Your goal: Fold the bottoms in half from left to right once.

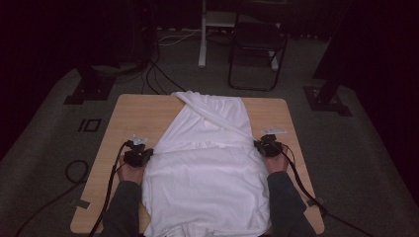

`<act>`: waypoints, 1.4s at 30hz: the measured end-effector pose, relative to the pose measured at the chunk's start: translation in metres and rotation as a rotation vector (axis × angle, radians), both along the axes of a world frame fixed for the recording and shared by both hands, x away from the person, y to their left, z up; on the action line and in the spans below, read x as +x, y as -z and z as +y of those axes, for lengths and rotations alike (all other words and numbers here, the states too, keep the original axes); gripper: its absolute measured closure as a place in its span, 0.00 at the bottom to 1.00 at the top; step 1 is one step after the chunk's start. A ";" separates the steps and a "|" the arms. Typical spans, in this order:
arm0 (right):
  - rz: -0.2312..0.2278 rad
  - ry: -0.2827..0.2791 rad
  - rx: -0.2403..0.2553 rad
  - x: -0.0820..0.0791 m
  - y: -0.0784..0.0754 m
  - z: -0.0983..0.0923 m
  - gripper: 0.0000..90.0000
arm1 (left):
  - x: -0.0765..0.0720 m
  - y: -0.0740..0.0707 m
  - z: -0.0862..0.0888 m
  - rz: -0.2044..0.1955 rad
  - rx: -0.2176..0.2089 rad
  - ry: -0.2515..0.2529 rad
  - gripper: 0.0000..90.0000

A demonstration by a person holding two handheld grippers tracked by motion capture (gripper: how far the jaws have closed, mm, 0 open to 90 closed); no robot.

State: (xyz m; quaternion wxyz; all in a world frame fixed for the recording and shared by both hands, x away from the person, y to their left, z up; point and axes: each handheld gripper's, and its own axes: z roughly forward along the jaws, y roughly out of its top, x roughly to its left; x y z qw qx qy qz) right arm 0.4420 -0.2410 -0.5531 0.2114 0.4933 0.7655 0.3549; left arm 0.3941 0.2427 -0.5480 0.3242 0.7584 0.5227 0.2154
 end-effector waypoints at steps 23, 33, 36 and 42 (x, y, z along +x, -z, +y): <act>0.077 -0.109 0.059 -0.103 0.011 -0.024 0.98 | -0.092 0.006 -0.005 0.023 0.037 0.130 1.00; -0.040 -0.152 -0.046 -0.087 -0.010 0.003 0.48 | -0.061 -0.016 -0.013 -0.083 0.015 0.111 0.62; -0.071 -0.168 -0.046 -0.074 -0.020 0.016 0.48 | -0.040 -0.018 -0.026 -0.069 0.044 0.126 0.61; -0.063 -0.227 -0.038 -0.039 -0.023 0.048 0.48 | -0.011 -0.007 -0.052 -0.031 0.106 0.142 0.60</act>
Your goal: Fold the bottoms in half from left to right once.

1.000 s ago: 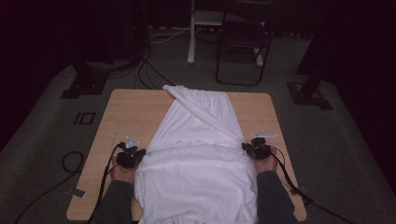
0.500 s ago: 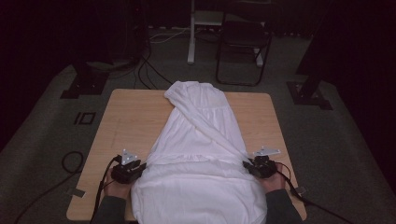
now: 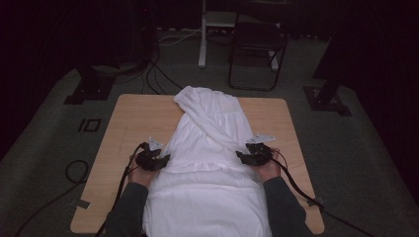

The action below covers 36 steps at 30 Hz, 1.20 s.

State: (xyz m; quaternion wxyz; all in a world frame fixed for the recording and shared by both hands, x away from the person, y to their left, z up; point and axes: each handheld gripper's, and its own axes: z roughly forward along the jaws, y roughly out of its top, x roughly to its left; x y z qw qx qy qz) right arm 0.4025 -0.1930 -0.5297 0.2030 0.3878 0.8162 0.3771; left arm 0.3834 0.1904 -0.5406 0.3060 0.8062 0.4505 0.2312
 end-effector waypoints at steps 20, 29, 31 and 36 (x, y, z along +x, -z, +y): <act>0.072 0.191 0.026 0.032 0.023 -0.033 0.98 | 0.003 0.014 0.000 0.023 -0.097 -0.015 0.73; 0.092 0.179 0.051 0.017 0.032 -0.040 0.98 | -0.011 0.012 -0.007 0.000 -0.024 0.028 0.96; 0.103 0.173 0.066 0.009 0.032 -0.044 0.98 | -0.024 0.013 -0.008 0.002 -0.028 0.040 0.96; 0.108 0.148 0.047 -0.017 0.032 -0.048 0.98 | -0.054 0.015 -0.009 0.007 -0.045 0.063 0.96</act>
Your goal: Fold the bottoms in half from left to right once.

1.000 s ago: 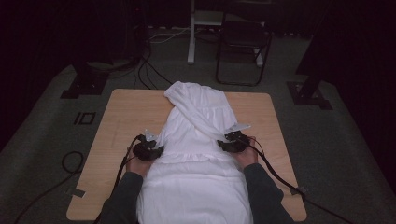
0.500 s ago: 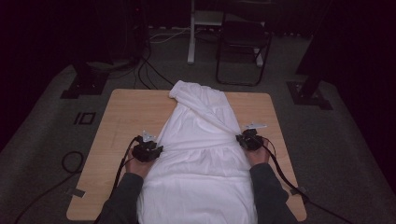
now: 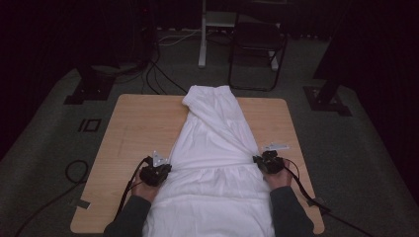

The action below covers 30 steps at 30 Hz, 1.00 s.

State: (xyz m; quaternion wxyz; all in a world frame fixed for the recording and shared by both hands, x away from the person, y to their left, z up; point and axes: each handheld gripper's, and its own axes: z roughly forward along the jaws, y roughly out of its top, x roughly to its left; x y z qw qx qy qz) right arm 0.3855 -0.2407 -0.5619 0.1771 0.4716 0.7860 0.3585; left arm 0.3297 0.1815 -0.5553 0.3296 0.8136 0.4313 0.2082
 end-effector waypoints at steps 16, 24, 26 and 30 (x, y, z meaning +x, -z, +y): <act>-0.024 -0.076 0.014 -0.010 -0.030 0.015 0.48 | 0.015 -0.033 0.005 -0.021 -0.024 0.022 0.64; -0.036 -0.140 -0.020 0.031 -0.034 0.061 0.42 | 0.055 -0.014 -0.025 0.007 0.073 0.054 0.57; -0.030 -0.146 -0.024 0.037 -0.031 0.069 0.40 | 0.058 -0.006 -0.029 0.012 0.077 0.049 0.55; -0.017 -0.142 -0.115 0.049 -0.020 0.080 0.37 | 0.060 -0.003 -0.027 0.012 0.020 0.027 0.52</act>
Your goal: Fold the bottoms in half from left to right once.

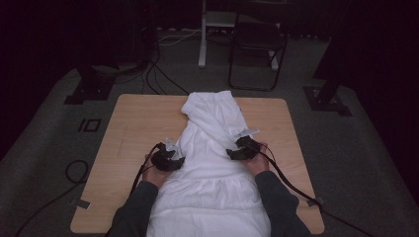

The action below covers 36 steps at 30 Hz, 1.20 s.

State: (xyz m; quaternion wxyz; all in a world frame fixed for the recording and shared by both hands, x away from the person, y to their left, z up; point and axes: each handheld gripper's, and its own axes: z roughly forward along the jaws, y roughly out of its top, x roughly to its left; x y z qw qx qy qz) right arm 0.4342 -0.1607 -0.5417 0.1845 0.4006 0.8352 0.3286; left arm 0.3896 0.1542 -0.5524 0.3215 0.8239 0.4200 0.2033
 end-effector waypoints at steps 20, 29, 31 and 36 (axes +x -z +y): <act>0.021 0.285 0.084 0.015 0.014 -0.065 0.98 | 0.010 -0.011 0.009 -0.016 -0.023 -0.030 0.51; 0.025 0.288 0.104 0.016 0.015 -0.068 0.95 | 0.049 -0.004 -0.007 0.043 -0.049 -0.024 0.57; 0.026 0.288 0.109 0.016 0.015 -0.069 0.95 | 0.048 -0.001 -0.007 0.033 -0.064 -0.019 0.59; 0.024 0.276 0.126 0.012 0.016 -0.070 0.96 | 0.033 -0.001 -0.007 0.005 -0.039 0.009 0.94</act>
